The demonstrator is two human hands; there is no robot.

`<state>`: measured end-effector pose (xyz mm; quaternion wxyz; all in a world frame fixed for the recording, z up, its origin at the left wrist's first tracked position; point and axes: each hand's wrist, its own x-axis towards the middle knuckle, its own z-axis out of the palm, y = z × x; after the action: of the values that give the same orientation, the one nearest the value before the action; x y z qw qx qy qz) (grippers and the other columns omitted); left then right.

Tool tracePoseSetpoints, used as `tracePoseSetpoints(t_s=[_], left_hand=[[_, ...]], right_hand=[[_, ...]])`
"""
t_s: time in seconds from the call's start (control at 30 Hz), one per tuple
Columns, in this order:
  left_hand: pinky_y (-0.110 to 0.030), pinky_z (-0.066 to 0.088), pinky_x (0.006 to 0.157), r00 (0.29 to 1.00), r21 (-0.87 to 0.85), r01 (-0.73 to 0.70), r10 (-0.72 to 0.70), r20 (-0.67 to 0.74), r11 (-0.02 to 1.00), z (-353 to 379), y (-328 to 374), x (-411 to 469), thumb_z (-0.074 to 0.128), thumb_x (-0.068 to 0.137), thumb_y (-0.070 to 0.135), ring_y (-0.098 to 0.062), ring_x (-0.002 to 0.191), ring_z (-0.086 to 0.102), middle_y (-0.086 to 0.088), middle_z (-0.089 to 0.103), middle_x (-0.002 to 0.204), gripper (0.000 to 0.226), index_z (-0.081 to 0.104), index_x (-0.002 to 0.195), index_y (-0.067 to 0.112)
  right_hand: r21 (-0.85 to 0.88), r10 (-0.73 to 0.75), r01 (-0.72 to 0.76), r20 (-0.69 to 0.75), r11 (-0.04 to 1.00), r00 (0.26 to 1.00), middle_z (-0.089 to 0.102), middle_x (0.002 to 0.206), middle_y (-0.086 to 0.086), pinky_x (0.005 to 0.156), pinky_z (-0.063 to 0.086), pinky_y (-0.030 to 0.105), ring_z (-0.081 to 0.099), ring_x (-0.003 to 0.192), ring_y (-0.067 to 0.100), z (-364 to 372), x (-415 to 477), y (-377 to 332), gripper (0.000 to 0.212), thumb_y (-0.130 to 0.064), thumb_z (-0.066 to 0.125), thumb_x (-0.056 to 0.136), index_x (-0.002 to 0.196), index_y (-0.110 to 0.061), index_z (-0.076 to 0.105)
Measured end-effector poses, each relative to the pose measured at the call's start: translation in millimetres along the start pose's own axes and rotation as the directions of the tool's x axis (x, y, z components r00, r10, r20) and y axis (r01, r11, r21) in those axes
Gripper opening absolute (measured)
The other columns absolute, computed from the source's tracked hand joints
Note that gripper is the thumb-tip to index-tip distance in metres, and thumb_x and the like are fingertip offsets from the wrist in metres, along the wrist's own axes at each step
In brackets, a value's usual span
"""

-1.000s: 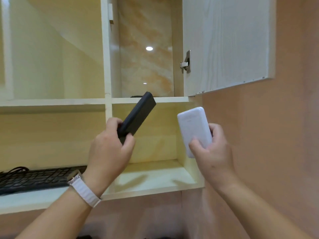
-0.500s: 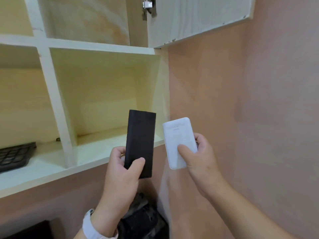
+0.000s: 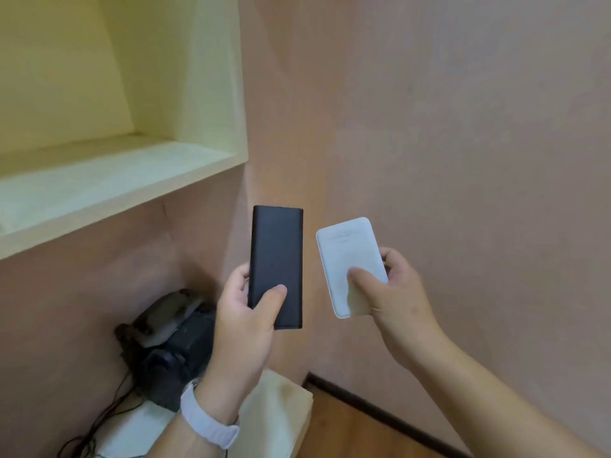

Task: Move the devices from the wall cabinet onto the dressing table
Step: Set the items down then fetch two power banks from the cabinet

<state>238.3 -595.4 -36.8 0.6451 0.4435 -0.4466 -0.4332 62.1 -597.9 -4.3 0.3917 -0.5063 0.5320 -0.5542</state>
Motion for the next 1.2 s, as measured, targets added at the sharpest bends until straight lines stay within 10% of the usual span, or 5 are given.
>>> tracePoseSetpoints(t_s=[0.77,1.2], left_hand=[[-0.044,0.061,0.075,0.811,-0.008,0.200,-0.161,0.562,0.980,158.9,6.4,-277.1,0.059,0.093,0.009,-0.023,0.093,0.071,0.006,0.073,0.098,0.028,0.056,0.116,0.025],[-0.049,0.060,0.078,0.397,0.063,0.319,-0.194,0.897,0.946,312.3,51.8,-602.6,0.056,0.094,0.005,-0.032,0.096,0.069,-0.010,0.069,0.106,0.024,0.054,0.115,0.015]], right_hand=[[-0.095,0.024,-0.085,-0.519,0.992,0.855,0.070,0.093,0.001,0.061,0.054,0.028,0.067,0.075,0.010,-235.0,-295.8,-13.0,0.017,-0.009,0.062,0.087,0.100,-0.020,0.059],[-0.005,0.057,-0.140,-0.898,0.990,0.437,0.066,0.098,0.001,0.066,0.051,0.031,0.064,0.092,0.023,-433.3,-622.2,-27.7,0.015,-0.018,0.062,0.087,0.100,-0.024,0.057]])
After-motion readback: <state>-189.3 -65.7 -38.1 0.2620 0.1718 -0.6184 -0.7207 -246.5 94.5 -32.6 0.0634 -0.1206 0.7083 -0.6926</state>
